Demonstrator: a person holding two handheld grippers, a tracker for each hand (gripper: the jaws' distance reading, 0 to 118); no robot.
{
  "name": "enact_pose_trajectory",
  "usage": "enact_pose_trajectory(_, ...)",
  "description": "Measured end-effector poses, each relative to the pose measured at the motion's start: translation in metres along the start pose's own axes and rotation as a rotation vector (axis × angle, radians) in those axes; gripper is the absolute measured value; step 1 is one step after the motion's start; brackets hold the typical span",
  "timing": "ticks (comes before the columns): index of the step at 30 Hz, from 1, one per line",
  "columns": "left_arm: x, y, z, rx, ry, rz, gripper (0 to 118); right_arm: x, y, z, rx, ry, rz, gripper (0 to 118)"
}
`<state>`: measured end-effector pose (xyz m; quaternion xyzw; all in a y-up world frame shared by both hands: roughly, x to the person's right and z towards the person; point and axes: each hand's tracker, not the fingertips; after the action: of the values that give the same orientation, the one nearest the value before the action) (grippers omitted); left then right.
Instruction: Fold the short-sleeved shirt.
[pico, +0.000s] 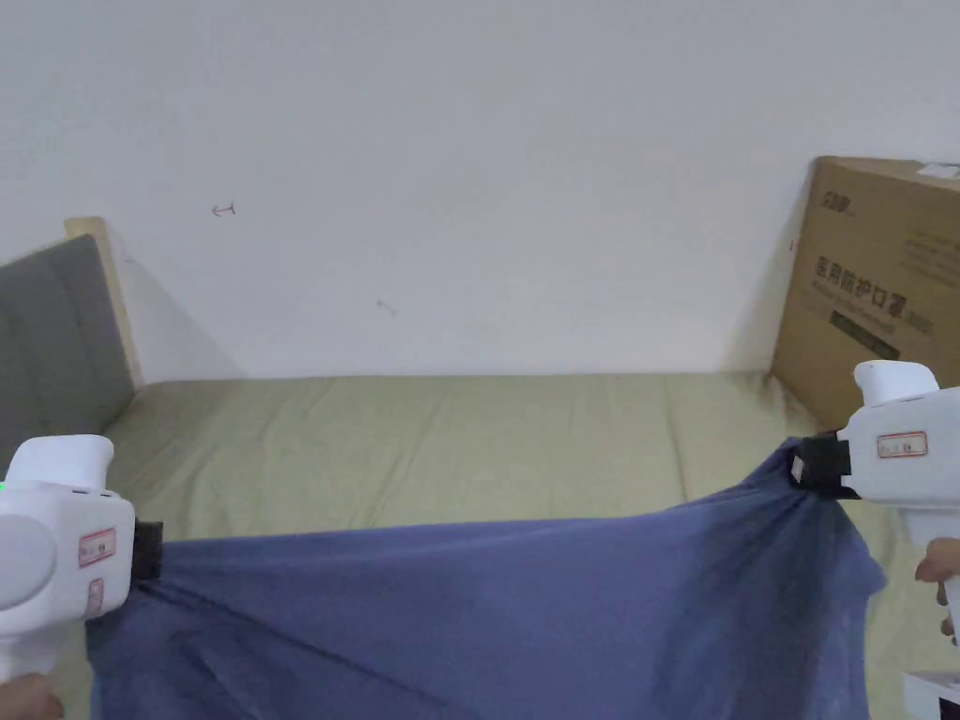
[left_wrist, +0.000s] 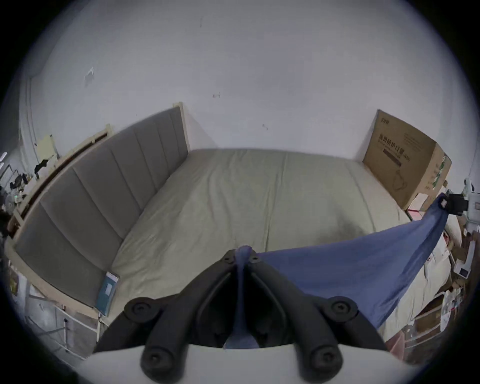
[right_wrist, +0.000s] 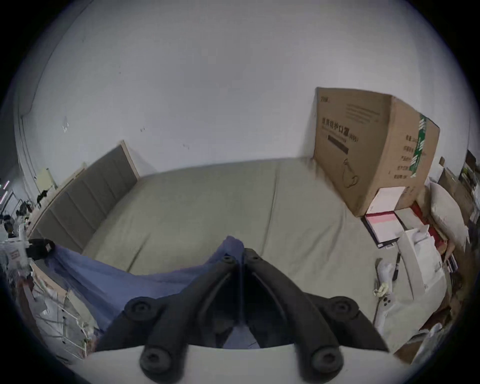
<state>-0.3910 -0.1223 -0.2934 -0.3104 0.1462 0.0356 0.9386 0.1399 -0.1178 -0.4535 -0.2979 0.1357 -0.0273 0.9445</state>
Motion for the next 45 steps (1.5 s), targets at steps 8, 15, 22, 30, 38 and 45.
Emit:
enact_pose_trajectory(8,0.023,0.084,0.016,0.147,0.057,-0.038,2,-0.010,0.066,0.025,0.101,-0.044,-0.038,1)
enact_pose_trajectory(15,0.037,0.193,0.005,0.264,0.076,-0.046,2,-0.029,0.180,0.011,0.242,-0.098,-0.058,2)
enact_pose_trajectory(22,0.038,0.315,0.012,0.432,0.132,0.005,2,-0.052,0.303,0.025,0.413,-0.139,-0.046,2)
enact_pose_trajectory(30,0.043,0.374,0.021,0.596,0.160,0.008,2,-0.068,0.356,0.041,0.536,-0.186,-0.052,2)
enact_pose_trajectory(38,0.044,0.317,-0.073,0.485,0.136,0.015,2,-0.053,0.302,-0.042,0.391,-0.181,-0.067,2)
enact_pose_trajectory(45,0.053,0.186,-0.232,0.183,0.162,0.022,2,-0.034,0.182,-0.196,0.097,-0.210,-0.048,2)
